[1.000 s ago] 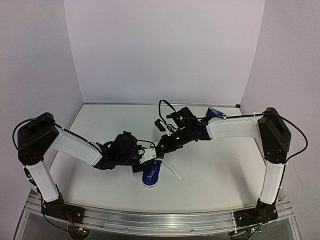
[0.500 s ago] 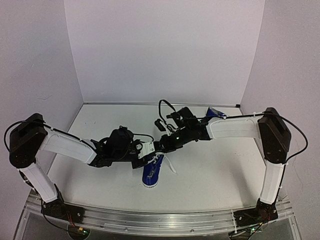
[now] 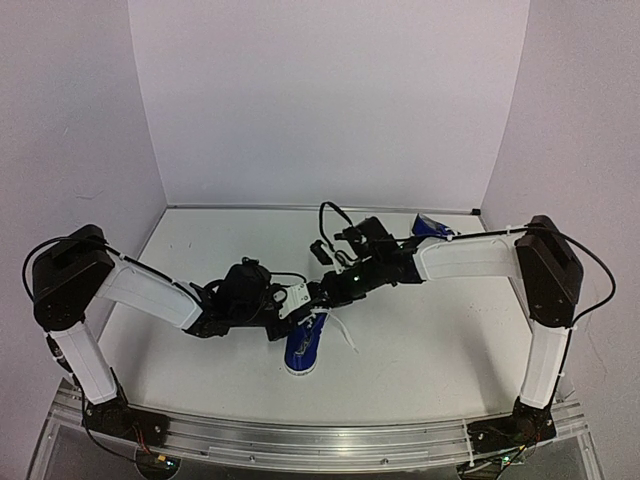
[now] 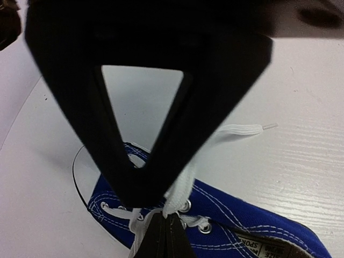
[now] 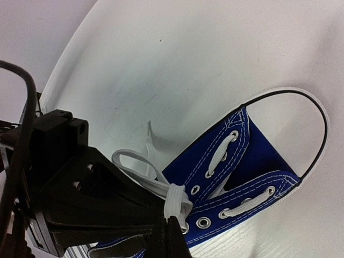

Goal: Tie the shoes

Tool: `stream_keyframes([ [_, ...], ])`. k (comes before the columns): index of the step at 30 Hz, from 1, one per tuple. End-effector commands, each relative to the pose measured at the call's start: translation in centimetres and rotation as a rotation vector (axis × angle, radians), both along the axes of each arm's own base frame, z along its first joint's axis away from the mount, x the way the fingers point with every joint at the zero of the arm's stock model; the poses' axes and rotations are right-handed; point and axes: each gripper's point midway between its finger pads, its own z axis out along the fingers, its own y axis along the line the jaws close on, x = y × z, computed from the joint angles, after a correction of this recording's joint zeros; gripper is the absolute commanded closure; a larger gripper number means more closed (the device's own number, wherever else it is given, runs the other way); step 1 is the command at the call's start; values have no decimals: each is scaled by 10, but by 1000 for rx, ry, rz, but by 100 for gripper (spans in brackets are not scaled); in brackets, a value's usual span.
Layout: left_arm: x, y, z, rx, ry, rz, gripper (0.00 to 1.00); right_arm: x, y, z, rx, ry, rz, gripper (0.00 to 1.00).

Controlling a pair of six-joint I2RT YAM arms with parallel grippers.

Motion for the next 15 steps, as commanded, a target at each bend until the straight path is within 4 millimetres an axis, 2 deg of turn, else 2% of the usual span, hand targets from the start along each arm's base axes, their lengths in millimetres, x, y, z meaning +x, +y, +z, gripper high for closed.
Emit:
stream_keyframes([
  [1, 16, -1, 14, -111, 3, 71, 100, 0, 2, 30, 80, -31, 0, 100],
  [7, 18, 0, 14, -183, 55, 89, 100, -3, 4, 31, 103, -19, -1, 100],
  [15, 5, -9, 9, -254, 115, 26, 100, -2, 4, 29, 125, -6, -25, 100],
])
